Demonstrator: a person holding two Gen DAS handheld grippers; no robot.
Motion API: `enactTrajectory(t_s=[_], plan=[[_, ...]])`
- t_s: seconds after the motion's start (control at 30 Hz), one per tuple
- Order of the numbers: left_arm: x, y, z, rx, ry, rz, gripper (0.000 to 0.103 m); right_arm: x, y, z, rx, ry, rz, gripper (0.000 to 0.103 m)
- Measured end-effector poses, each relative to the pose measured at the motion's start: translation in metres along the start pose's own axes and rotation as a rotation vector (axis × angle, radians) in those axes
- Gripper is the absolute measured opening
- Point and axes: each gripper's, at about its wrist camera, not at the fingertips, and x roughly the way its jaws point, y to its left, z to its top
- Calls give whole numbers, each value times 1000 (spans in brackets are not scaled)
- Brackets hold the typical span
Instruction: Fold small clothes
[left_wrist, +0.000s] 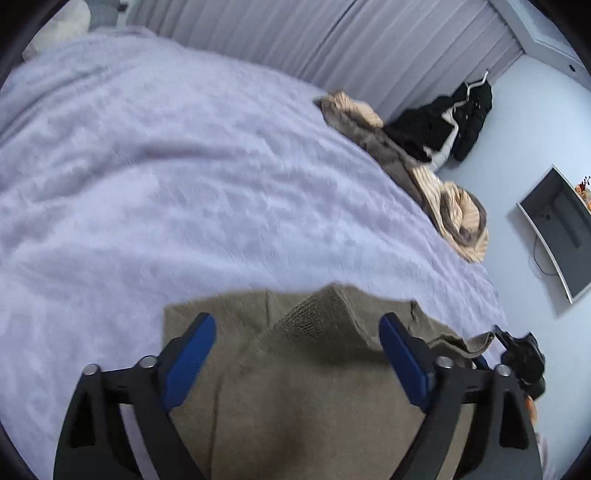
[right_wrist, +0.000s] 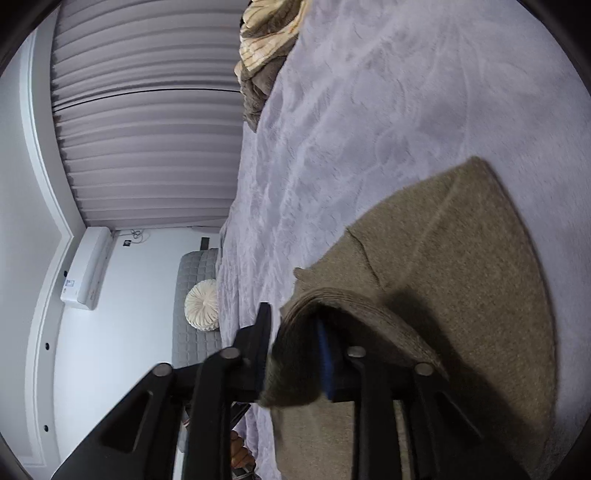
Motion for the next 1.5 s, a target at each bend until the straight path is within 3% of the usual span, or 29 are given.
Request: enactTrajectory(t_s=[0.1,0.23,0.3,0.4,0.47,0.5,0.57,0.63,0.73,0.83,0.97,1.1,1.2,1.27,1.4,1.5], plan=[[-8,-4,7,30,19,-21,92,-9,16,0,-28,-30,36,58],[-3,-10,-12,142,89,-2,92,-15,32,-13,-120,0,-33,51],[8,-11,-26,147,135,-9,92,-8,33,-23,-166,43,-103,44],[30,-13,-47,116,212,-28,92,2,27,-34,-206,82,-206,43],[42,-10,-59,110,233,41,92,7,18,-37,-209,91,-302,43],[46,-5,-65,100,249,91,92,8,13,-39,-228,83,-406,40],[42,7,-73,72,268,128,92,4,6,-40,-261,66,-473,28],[23,20,-80,49,260,112,92,-10,5,-45,-260,43,-470,28],[-4,39,-91,21,270,152,92,-38,4,-59,-272,17,-494,32],[-28,62,-109,-82,295,101,92,-68,7,-86,-264,17,-430,49],[-46,77,-133,-184,309,46,92,-96,5,-128,-241,31,-364,52],[-50,66,-139,-168,308,-52,92,-101,-5,-162,-191,63,-333,52],[-37,52,-139,-126,368,-128,92,-110,-17,-175,-144,50,-346,52],[-28,48,-141,-116,399,-137,82,-117,-23,-179,-101,13,-327,52],[-11,44,-143,-96,467,-185,33,-120,-28,-174,-41,-55,-295,52],[-17,32,-136,-32,466,-194,28,-111,-35,-159,14,-113,-258,49]])
